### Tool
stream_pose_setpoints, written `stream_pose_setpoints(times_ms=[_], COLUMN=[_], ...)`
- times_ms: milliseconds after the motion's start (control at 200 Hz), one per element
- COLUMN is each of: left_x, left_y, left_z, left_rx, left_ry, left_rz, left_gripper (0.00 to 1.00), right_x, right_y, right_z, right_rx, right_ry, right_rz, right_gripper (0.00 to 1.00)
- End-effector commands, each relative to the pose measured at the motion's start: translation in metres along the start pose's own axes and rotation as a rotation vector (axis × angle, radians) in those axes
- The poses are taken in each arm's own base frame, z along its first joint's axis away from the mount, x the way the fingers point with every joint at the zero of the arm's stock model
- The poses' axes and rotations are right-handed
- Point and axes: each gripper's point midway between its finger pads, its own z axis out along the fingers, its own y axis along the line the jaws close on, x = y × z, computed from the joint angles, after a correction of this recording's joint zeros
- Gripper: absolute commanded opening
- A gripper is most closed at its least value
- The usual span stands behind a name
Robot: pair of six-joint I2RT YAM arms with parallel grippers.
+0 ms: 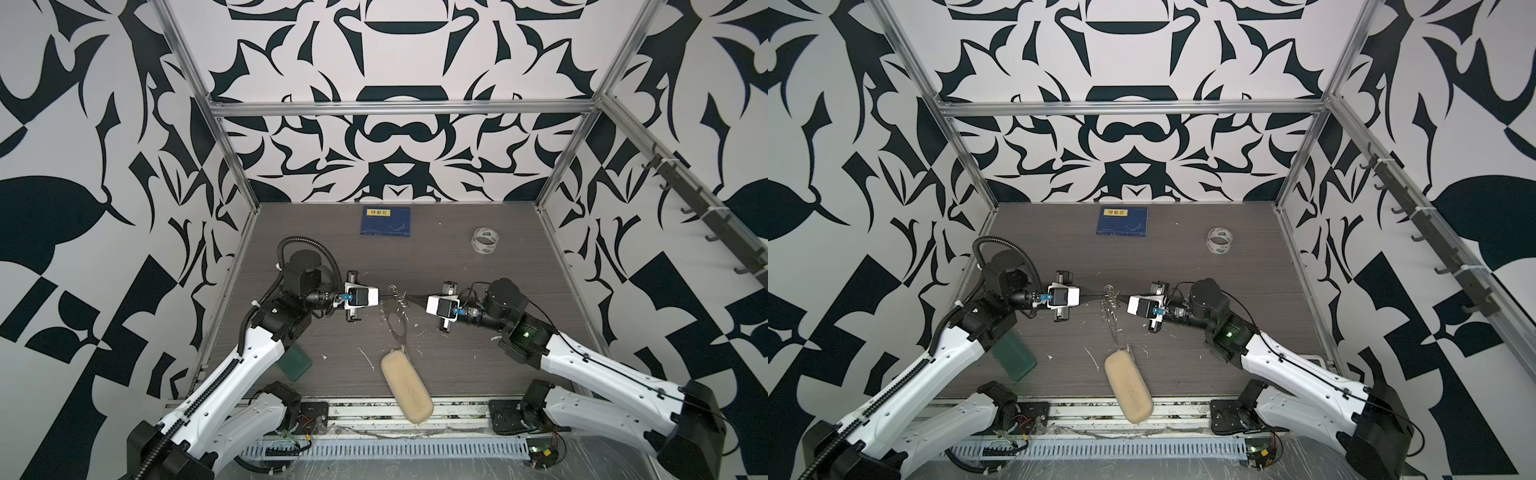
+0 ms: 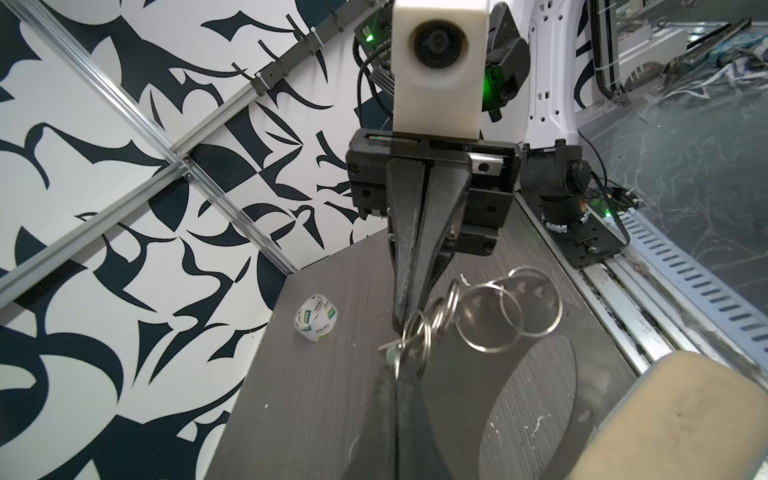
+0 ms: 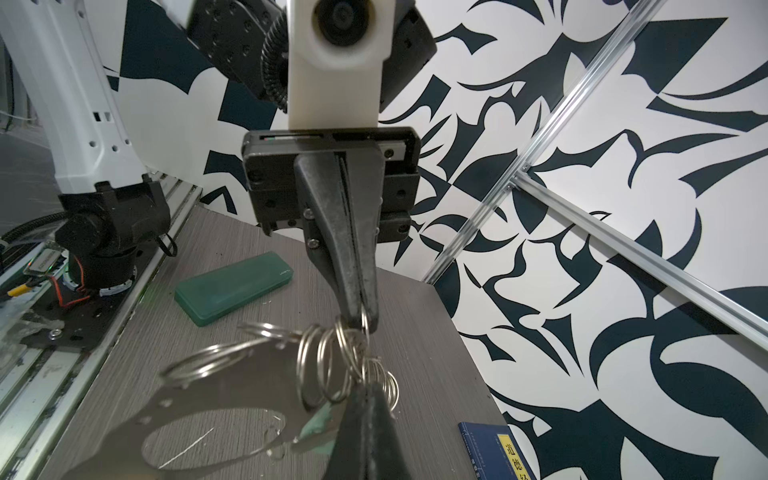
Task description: Remove the keys from the keyring
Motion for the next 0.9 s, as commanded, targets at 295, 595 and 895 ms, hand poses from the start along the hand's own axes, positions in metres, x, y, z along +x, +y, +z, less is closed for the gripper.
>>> stream_pose_setpoints(times_ms=[295,595,895], left_x=[-0.001,0.003,-0.007], left_y=[0.001,0.001,0.002], left_z=[-0.008,-0.008,-0.007], left_rx=[0.016,0.034,0.054], left_ry=[0.077,0.107,0.071], left_rz=[0.144,0.164,0.166], left_gripper=[0.0,0.0,0.0], right_x=[-0.04,-0.055,-0.061], right_y=[-0.026,-0.029,-0.027], right_z=[-0.008,-0.01,-0.003], right_rx=[0.052,0.029,-0.019], right_ry=[-0.048,-0.064,-0.08], right_rz=[-0.092,-0.113,-0.145], right_gripper=[0.0,0.0,0.0])
